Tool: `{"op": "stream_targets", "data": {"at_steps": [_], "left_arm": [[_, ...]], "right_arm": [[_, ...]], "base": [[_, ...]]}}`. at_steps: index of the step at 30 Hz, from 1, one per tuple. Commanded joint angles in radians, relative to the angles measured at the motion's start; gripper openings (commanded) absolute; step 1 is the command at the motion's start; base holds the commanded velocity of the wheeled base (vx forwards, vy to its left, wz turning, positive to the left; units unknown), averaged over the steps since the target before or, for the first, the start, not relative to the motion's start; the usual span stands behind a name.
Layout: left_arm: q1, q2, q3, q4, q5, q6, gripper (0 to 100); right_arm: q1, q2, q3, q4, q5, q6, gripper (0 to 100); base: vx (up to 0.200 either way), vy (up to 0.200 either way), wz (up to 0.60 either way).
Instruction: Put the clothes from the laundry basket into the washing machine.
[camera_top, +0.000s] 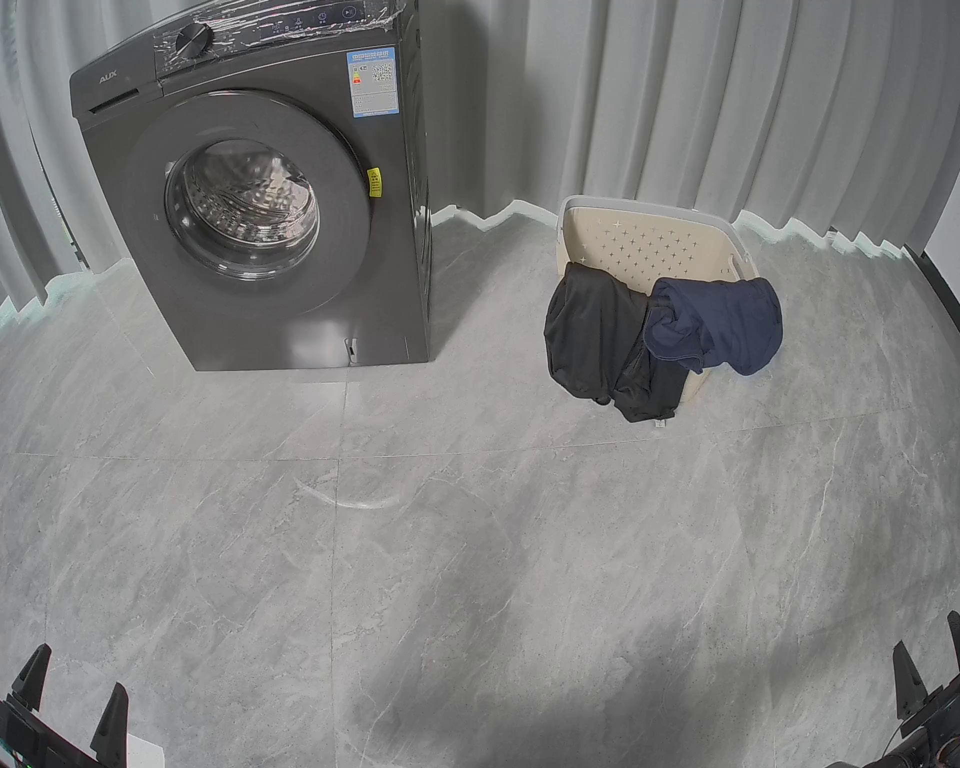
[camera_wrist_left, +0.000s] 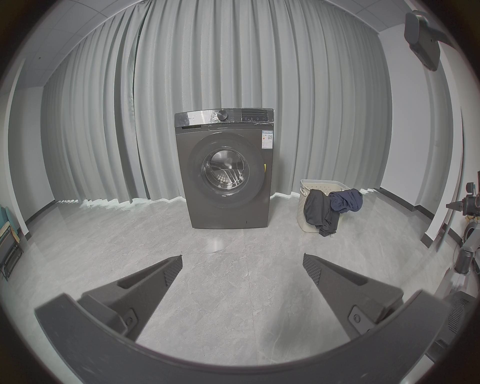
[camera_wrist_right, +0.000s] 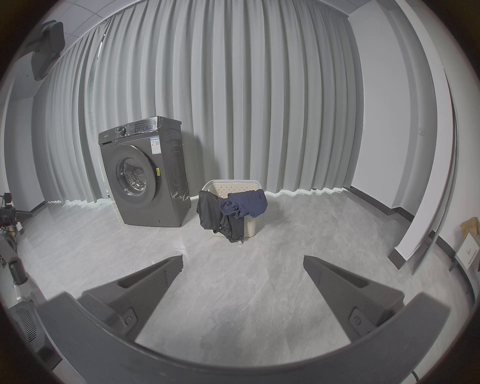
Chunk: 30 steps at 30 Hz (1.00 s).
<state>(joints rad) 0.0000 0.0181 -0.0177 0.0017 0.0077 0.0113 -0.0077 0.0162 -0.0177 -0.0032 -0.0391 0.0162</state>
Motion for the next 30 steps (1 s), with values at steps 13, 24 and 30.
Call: {"op": "stream_targets", "data": {"at_steps": [13,24,30], "left_arm": [[0.000,-0.017,0.016,0.000,0.000,-0.008,100],[-0.002,-0.017,0.016,0.000,-0.002,-0.010,100],[0.000,-0.017,0.018,0.000,0.000,0.006,100]], "right_arm": [[-0.002,-0.007,0.018,0.000,0.001,-0.001,100],[0.000,-0.007,0.018,0.000,0.001,-0.001,100],[0.000,-0.007,0.018,0.000,0.001,-0.001,100]], "base": [[0.108,0.000,0.00],[0.200,0.000,0.00],[0.200,0.000,0.00]]}}
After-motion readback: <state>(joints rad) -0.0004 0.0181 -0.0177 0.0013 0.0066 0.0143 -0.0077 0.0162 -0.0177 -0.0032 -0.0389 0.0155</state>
